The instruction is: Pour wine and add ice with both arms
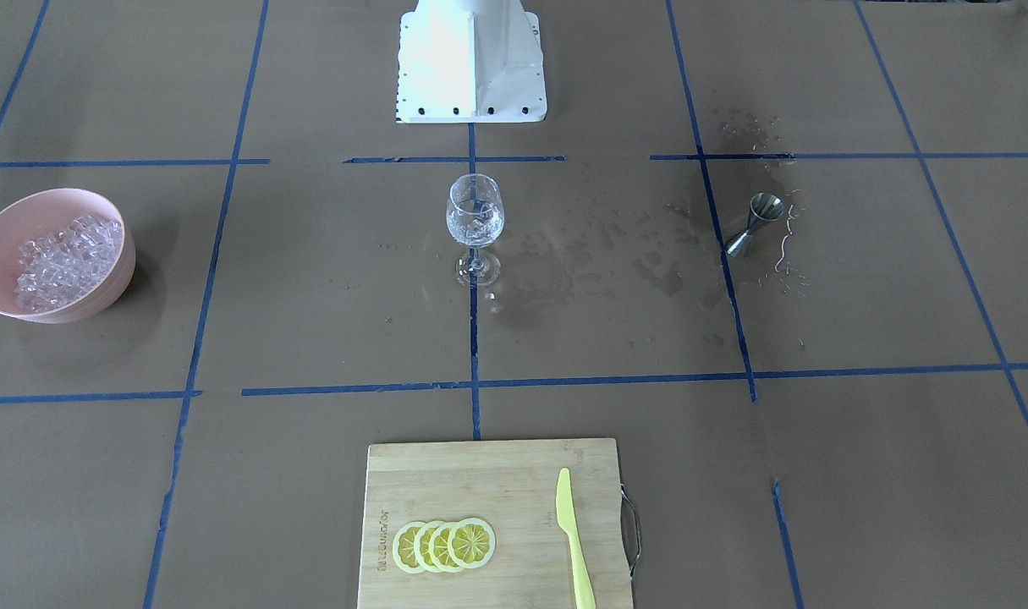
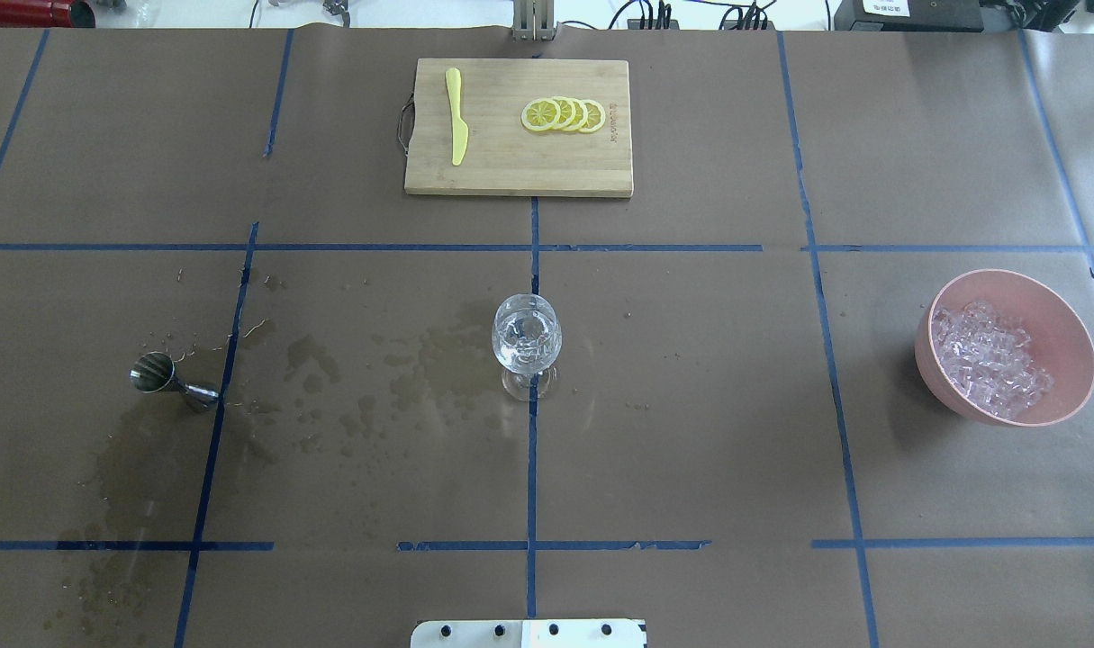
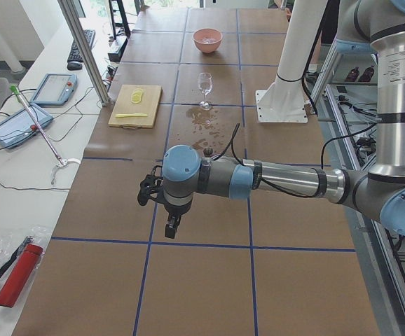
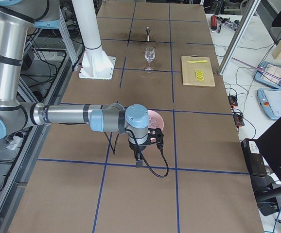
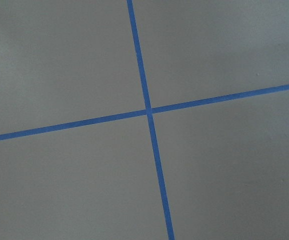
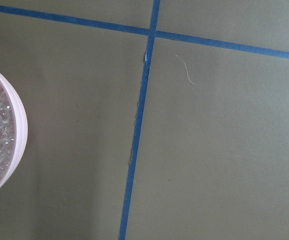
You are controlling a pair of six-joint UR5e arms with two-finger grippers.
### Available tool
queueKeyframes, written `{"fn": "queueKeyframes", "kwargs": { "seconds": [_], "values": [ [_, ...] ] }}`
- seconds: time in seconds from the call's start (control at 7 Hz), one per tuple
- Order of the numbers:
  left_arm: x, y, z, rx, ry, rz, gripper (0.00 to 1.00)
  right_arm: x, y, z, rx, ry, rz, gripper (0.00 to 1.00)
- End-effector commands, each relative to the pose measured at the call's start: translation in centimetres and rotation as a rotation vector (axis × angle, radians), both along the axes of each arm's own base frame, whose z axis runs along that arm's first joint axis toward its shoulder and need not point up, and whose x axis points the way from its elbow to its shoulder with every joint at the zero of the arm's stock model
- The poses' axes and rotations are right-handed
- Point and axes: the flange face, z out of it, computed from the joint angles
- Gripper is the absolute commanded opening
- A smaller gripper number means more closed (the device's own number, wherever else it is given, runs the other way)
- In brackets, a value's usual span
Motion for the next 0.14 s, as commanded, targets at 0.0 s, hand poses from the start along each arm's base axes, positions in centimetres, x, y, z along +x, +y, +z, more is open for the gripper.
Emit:
{"fn": "queueKeyframes", "kwargs": {
  "seconds": [0.0],
  "values": [
    [0.0,0.02,0.03,-0.002,0.0,0.0,1.0,0.01,0.02,-0.06,-0.001,-0.001,0.006,1.0]
  ]
}}
